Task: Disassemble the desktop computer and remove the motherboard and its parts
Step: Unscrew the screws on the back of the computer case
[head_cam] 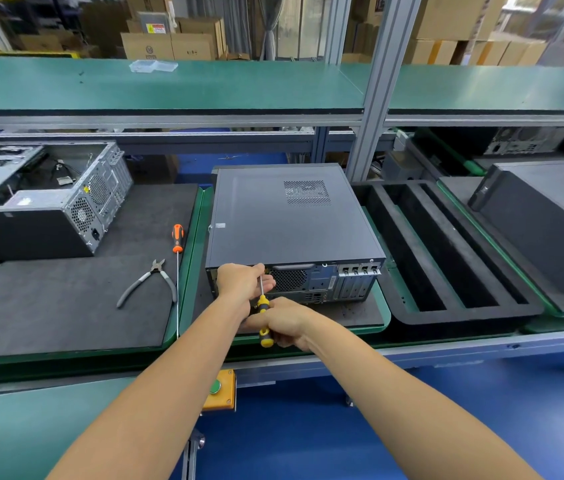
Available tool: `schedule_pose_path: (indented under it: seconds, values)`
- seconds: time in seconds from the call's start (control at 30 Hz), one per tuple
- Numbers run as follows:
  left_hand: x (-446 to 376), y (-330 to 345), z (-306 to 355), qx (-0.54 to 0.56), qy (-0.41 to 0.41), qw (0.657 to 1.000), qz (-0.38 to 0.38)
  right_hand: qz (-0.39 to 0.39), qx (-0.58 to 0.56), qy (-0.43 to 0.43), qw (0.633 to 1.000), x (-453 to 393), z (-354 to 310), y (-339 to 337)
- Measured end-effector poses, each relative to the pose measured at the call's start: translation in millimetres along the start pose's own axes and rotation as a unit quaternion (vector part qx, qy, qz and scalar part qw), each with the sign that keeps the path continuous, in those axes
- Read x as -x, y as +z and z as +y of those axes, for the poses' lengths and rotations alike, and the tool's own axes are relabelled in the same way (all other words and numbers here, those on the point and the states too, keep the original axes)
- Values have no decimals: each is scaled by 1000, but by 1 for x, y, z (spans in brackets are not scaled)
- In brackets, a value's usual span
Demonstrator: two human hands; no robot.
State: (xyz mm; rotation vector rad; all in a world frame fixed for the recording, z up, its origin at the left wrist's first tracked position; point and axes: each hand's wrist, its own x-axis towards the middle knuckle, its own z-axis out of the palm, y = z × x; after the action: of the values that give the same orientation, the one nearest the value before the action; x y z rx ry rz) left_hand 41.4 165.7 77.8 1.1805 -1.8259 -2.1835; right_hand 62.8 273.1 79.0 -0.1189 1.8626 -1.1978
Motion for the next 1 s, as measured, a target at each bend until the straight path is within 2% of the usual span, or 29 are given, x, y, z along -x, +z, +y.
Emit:
schedule_pose_path:
  seconds: [0.1, 0.17, 0.23, 0.3, 0.43, 0.57, 0.7, 0.8, 1.0]
  values:
    - [2, -1, 0, 2, 10, 1000, 8, -83, -66, 32, 994, 7, -4, -5]
    - [3, 1, 0, 18, 10, 1000, 1, -189, -160, 52, 967, 15, -6, -13]
    - [4, 2, 1, 25, 9, 1000, -5, -238, -236, 44, 941, 20, -7, -19]
    - [4, 1, 1, 27, 7, 1000, -11, -224, -221, 28, 949, 19, -9, -20]
    - [3, -1, -2, 27, 4, 999, -29, -122, -95, 51, 987, 12, -7, -12]
    - [3, -4, -2, 28, 13, 999, -27, -63, -38, 47, 996, 5, -2, -7]
    - [4, -2, -2, -6, 38, 999, 2, -33, 16, 29, 999, 2, 0, -5]
    - [5, -5, -1, -22, 43, 999, -21, -15, 56, 24, 998, 3, -2, -6]
    - [12, -9, 4, -20, 52, 998, -35, -39, 119, 19, 992, 6, 0, -10]
